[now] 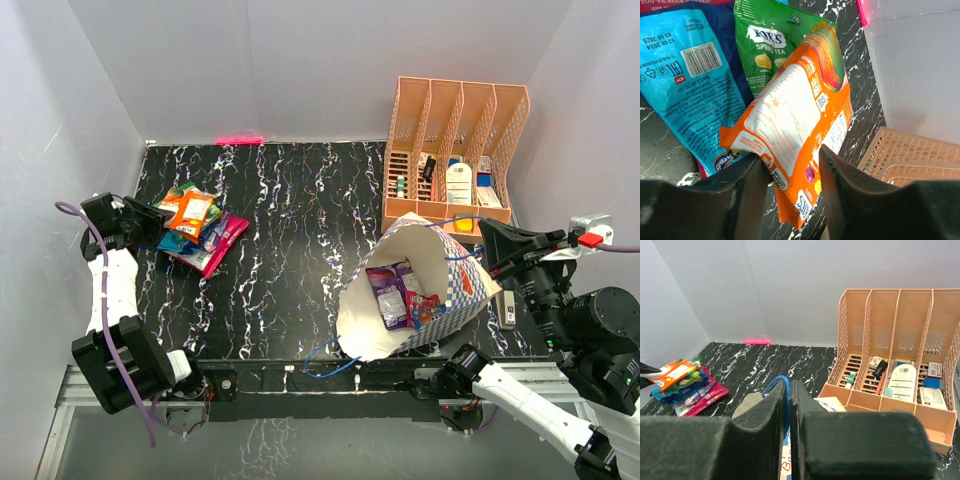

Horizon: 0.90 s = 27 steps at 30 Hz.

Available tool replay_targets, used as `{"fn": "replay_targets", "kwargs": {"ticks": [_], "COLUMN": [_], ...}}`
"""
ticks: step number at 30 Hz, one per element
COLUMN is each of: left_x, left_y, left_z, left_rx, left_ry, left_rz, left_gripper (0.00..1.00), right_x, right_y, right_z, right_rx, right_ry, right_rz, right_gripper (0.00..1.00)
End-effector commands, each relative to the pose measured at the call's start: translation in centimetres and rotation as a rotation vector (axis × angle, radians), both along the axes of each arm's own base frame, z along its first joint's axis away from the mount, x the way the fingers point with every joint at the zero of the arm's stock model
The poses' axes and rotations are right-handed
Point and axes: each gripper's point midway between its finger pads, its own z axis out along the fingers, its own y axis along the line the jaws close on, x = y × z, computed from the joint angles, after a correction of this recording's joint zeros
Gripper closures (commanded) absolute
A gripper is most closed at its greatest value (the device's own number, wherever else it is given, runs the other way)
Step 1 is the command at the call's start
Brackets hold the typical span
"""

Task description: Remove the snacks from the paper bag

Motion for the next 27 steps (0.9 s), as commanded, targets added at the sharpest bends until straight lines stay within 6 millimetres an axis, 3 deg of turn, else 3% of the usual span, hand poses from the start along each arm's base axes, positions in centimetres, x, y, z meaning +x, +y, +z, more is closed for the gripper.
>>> {"fn": "replay_targets", "kwargs": {"ticks": [1, 5, 7, 14, 18, 22, 27], "left_x": [-0.6, -1.2, -1.8, -3.5, -4.3, -4.0, -4.7], "left_y": [0.0, 0.4, 0.5, 1.1, 1.1, -1.7, -7.9], "left_z": [-0.8, -0.2, 0.3, 1.8, 1.7, 4.2, 8.9], "left_rx": [0.004, 0.043, 0.067, 0.130, 0.119, 0.087, 0.093], "left_ry": [0.033, 0.031, 0.039, 0.039, 0.085, -0.046, -0.269], "left_rz": [-0.018, -0.003, 0.005, 0.055, 0.081, -0.042, -0.216], "left_gripper": [0.55, 0.45, 0.31, 0.02, 0.02, 0.02, 0.02], "right_x": [-0.3, -0.1, -0.1, 0.1, 0.2, 0.3, 0.2], "right_y": [-0.4, 0.0, -0.1, 0.2, 0.4, 0.5, 0.5], "right_z": [2.5, 2.5, 2.5, 2.4, 2.1, 1.4, 0.9], "right_rx": [0.036, 0.032, 0.029, 0.012, 0.013, 0.001, 0.010], "right_ry": [-0.060, -0.054, -0.053, -0.031, -0.016, 0.012, 0.036], "right_rz": [-0.004, 0.005, 0.001, 0.008, 0.009, 0.008, 0.011], "right_gripper": [0.93, 0.93, 0.93, 0.93, 0.93, 0.93, 0.93]}}
